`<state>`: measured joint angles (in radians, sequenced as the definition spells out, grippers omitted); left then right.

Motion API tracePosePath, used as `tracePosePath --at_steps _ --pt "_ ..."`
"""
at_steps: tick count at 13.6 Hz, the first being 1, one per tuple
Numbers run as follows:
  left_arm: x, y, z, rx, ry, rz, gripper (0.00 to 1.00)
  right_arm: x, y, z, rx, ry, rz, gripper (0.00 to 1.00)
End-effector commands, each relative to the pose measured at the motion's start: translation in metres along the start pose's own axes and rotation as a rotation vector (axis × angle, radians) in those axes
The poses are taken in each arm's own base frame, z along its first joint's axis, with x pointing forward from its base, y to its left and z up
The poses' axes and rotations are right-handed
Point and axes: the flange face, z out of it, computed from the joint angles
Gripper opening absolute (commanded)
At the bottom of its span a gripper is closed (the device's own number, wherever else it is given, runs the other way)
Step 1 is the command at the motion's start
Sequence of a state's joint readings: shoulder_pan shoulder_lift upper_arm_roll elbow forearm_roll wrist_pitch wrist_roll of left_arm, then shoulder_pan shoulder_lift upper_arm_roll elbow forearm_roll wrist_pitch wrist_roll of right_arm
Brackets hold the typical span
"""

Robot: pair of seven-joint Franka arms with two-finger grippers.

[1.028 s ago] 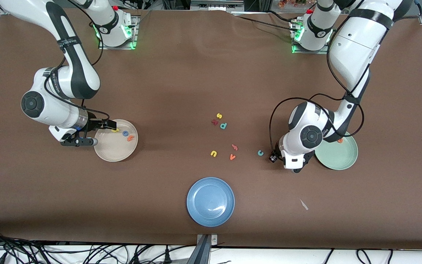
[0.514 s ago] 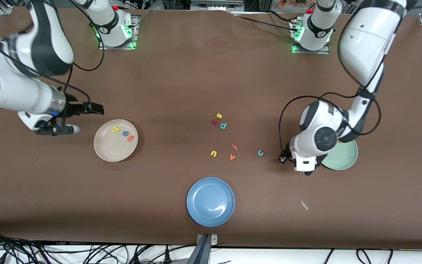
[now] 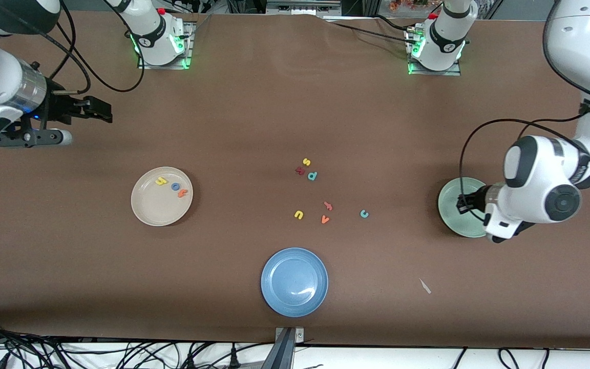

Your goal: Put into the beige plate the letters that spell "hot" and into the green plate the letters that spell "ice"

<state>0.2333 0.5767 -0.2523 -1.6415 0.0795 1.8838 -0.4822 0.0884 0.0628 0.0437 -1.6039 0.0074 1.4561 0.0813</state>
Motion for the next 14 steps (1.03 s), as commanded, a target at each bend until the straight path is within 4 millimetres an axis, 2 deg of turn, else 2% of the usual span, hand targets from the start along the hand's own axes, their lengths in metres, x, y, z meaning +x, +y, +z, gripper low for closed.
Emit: tracePosePath --at_steps 1,3,4,5,6,7,8,10,12,14 --pt "0.014 -0.029 0.031 0.017 -0.051 0.108 0.0 -0.003 0.001 -0.009 -0.033 -0.014 -0.017 1.0" --pt "0.023 -0.042 0.052 0.035 -0.072 0.14 0.0 -0.005 0.002 -0.009 -0.049 -0.026 -0.015 1.0" --pt "0.023 -0.042 0.053 0.038 -0.073 0.142 0.01 -0.005 0.001 -0.01 -0.05 -0.031 -0.015 1.0" --pt "0.023 -0.041 0.051 0.035 -0.071 0.143 0.05 -0.006 0.001 -0.014 -0.049 -0.034 -0.016 1.0" --pt "0.023 -0.04 0.05 0.033 -0.068 0.141 0.2 -0.008 -0.003 -0.017 -0.051 -0.042 -0.028 1.0" --pt "0.023 -0.038 0.045 0.023 -0.062 0.132 0.47 -0.007 -0.005 -0.018 -0.042 -0.041 -0.031 1.0" --pt "0.022 -0.035 0.04 0.022 -0.057 0.13 0.98 -0.007 -0.008 -0.021 -0.042 -0.032 -0.033 1.0" --pt "0.014 -0.022 0.018 0.014 -0.027 0.118 1.0 -0.007 -0.012 -0.024 -0.041 -0.022 -0.034 1.0" --pt "-0.001 0.029 -0.012 -0.029 0.022 0.045 1.0 -0.004 -0.014 -0.027 -0.04 -0.013 -0.036 1.0" --pt "-0.026 0.077 -0.018 -0.029 0.034 -0.047 1.0 -0.003 -0.012 -0.026 -0.041 -0.012 -0.037 1.0"
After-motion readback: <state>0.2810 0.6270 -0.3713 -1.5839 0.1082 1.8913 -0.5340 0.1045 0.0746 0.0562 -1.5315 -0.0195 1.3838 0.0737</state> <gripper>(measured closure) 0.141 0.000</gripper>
